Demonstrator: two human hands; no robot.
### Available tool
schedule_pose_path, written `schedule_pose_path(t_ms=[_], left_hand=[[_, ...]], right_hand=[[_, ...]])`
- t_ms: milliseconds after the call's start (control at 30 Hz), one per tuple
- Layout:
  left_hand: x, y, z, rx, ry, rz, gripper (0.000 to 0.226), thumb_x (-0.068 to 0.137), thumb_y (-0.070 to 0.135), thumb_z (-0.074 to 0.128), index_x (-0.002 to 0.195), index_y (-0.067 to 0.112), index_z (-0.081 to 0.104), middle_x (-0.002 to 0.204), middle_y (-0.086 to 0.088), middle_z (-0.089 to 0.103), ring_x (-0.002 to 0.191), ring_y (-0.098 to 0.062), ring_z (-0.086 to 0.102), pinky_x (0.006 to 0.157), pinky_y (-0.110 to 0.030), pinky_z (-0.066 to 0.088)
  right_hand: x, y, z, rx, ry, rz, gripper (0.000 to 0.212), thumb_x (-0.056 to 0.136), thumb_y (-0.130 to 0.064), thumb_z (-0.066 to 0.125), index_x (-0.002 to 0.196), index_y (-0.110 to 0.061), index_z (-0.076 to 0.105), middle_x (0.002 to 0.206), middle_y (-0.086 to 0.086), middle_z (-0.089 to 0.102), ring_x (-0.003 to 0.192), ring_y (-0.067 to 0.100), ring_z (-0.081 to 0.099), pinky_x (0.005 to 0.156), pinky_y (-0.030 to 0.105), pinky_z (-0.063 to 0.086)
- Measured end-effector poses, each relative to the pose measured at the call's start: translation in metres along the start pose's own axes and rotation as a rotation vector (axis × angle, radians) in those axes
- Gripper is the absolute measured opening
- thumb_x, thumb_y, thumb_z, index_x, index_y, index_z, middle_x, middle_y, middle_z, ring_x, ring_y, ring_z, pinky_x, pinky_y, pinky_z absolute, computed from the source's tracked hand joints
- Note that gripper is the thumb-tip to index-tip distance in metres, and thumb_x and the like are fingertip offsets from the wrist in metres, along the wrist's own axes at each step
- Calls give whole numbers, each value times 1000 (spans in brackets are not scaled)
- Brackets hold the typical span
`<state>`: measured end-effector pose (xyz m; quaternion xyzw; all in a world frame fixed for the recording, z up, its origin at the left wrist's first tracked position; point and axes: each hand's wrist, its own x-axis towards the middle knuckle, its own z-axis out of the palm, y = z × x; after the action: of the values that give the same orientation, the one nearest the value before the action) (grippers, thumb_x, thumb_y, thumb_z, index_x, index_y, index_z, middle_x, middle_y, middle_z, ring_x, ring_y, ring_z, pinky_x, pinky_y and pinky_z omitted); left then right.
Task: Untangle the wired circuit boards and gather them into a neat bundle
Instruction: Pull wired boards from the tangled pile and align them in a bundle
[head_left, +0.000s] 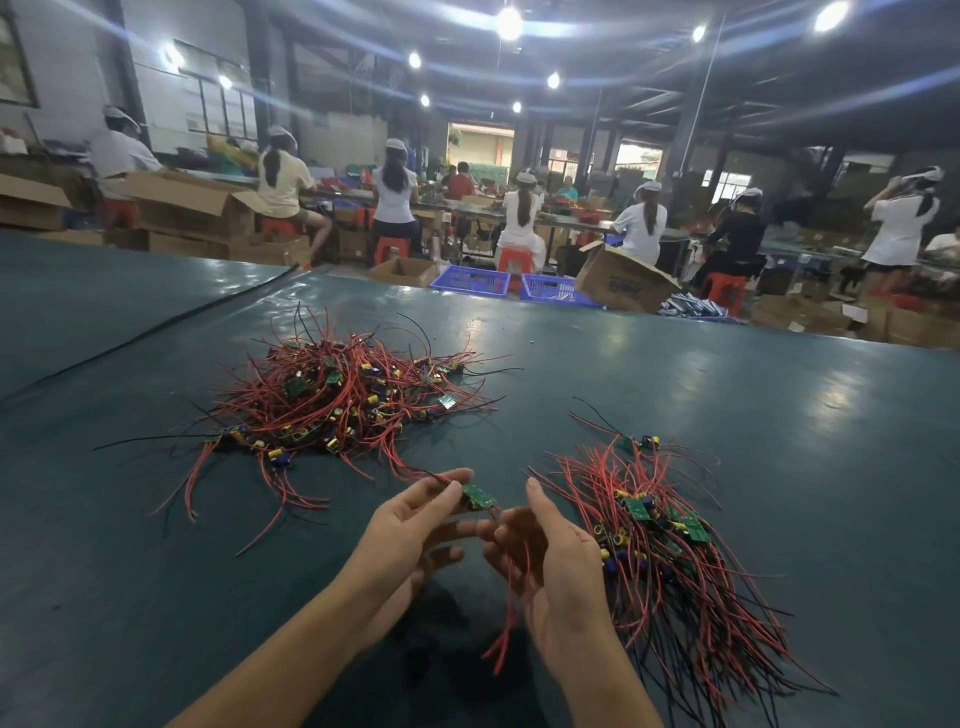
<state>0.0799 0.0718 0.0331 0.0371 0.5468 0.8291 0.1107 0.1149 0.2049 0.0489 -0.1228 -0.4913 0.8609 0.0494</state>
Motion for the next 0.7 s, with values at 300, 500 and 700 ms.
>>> schedule_pose_path(t_ms=[300,500,700], left_hand=[[0,-2,1,169,148,316,19,77,31,69,82,13,69,77,-11,73,58,-15,63,52,-21,50],[4,-3,-3,155,201,294,17,91,22,62,79,10,68,67,-10,70,53,-13,59,48,-19,47],[-1,-2,-2,259,86,280,16,77,37,69,70,23,71,68,-13,70,59,-18,64,54,-22,49]], right_hand=[[-1,-11,-7,360,-45,43,55,86,-55,52,95,-4,70,74,11,69,67,24,72,51,24,56],[1,-4,-3,164,-29,-79,54,71,-53,61,100,-8,71,83,4,71,69,16,69,56,25,54],[2,17,4,-292,81,-148,12,81,-28,76,76,-18,79,61,-6,67,54,8,55,55,26,48]])
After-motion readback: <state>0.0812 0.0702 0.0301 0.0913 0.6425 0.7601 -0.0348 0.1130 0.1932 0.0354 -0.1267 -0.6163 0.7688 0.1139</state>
